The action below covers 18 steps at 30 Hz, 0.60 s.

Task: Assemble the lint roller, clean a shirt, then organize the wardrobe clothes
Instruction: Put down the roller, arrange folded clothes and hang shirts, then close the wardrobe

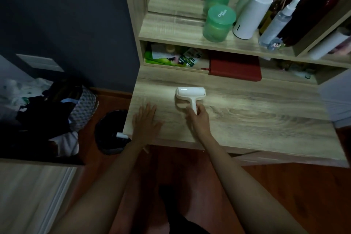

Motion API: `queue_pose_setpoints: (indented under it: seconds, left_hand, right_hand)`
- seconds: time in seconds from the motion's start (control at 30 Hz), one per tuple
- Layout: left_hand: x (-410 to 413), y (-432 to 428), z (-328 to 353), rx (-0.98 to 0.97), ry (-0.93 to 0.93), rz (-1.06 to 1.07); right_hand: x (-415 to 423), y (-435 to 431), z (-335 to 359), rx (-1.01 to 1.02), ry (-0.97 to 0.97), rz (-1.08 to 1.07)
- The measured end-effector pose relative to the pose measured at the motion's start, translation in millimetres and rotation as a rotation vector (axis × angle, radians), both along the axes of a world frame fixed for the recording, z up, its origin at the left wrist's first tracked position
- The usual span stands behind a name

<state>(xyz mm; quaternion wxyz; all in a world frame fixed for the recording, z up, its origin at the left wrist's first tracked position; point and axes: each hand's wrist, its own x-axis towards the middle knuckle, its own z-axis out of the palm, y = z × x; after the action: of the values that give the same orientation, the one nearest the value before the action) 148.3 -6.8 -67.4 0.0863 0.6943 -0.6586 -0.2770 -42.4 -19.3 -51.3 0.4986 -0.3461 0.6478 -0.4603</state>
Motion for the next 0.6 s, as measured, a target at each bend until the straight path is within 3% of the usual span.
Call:
queue_pose_setpoints:
  seconds: [0.07, 0.23, 0.5, 0.6]
  left_hand:
    - [2.7, -0.1, -0.9, 0.004, 0.008, -0.011]
    - [7.5, -0.6, -1.4, -0.017, 0.027, -0.048]
    - [35.0, -0.8, 15.3, 0.048, 0.232, -0.060]
    - [61.1, 15.1, 32.5, -0.049, 0.319, -0.039]
  right_hand:
    - [0.7, 3.7, -5.6, -0.014, 0.183, 0.014]
    - [4.8, 2.4, 3.7, -0.087, 0.391, 0.035]
    - [8.0, 1.3, 14.4, -0.131, 0.542, 0.101]
    - [23.6, 7.2, 23.3, -0.187, 0.616, 0.113]
